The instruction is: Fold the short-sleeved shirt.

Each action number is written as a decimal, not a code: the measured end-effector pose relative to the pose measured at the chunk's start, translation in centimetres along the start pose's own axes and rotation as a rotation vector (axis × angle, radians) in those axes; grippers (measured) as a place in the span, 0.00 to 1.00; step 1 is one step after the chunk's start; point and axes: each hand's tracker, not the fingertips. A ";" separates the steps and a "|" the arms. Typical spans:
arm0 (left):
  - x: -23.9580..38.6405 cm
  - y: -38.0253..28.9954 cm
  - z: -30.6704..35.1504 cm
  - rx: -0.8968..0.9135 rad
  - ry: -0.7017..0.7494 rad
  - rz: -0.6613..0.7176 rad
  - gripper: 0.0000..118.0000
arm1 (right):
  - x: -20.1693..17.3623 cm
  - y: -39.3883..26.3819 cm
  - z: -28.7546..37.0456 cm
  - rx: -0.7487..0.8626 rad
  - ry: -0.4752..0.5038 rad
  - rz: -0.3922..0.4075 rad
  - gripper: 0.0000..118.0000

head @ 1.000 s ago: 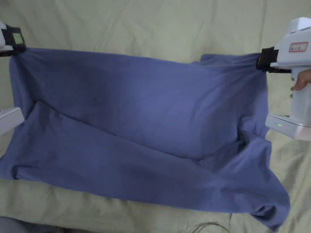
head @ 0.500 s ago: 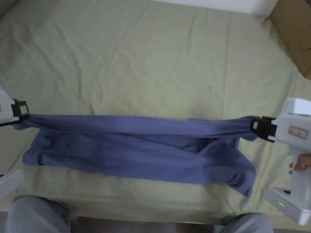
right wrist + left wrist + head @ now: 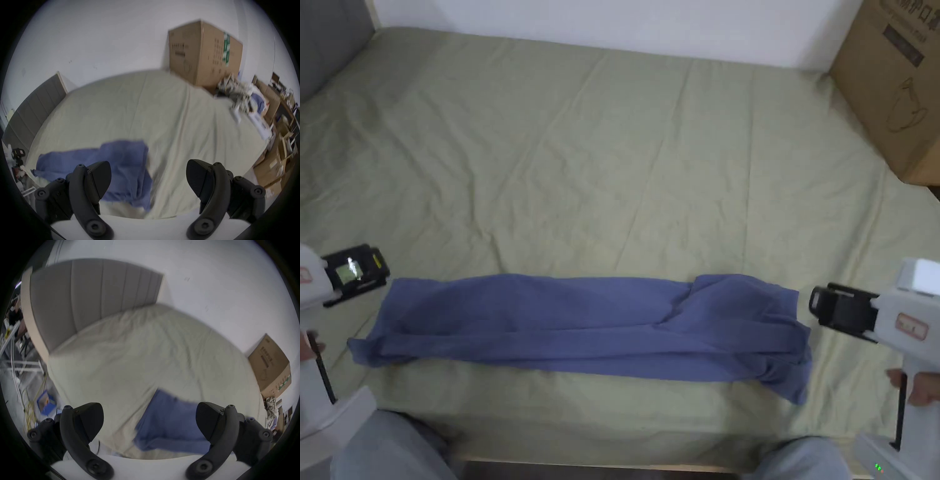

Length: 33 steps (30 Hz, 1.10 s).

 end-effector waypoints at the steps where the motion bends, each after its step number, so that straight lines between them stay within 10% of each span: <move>1: 1.2 0.5 1.1 0.067 -0.009 -0.029 0.99 | -0.5 1.1 1.1 0.060 -0.001 0.016 0.83; 10: 8.7 0.8 6.5 0.411 -0.027 -0.339 0.98 | -6.5 3.6 6.6 0.430 0.077 0.083 0.96; 13: 10.2 -1.0 7.2 0.448 -0.081 -0.385 0.79 | -8.6 2.9 6.9 0.454 0.102 0.134 0.88; 16: 11.0 -1.8 7.3 0.403 -0.155 -0.316 0.05 | -9.7 2.4 6.6 0.442 0.162 0.126 0.26; 17: 11.1 -2.1 7.1 0.391 -0.169 -0.302 0.00 | -9.9 2.4 6.5 0.437 0.168 0.114 0.00; 29: 10.1 -0.8 5.4 0.203 -0.244 -0.221 0.00 | -10.4 2.3 4.5 0.382 0.195 0.079 0.00; 31: 8.3 0.8 4.2 0.138 -0.251 -0.128 0.12 | -10.3 2.3 4.4 0.377 0.197 0.095 0.00; 33: 6.2 2.2 2.3 0.055 -0.263 -0.077 0.58 | -10.2 2.3 4.3 0.366 0.193 0.104 0.00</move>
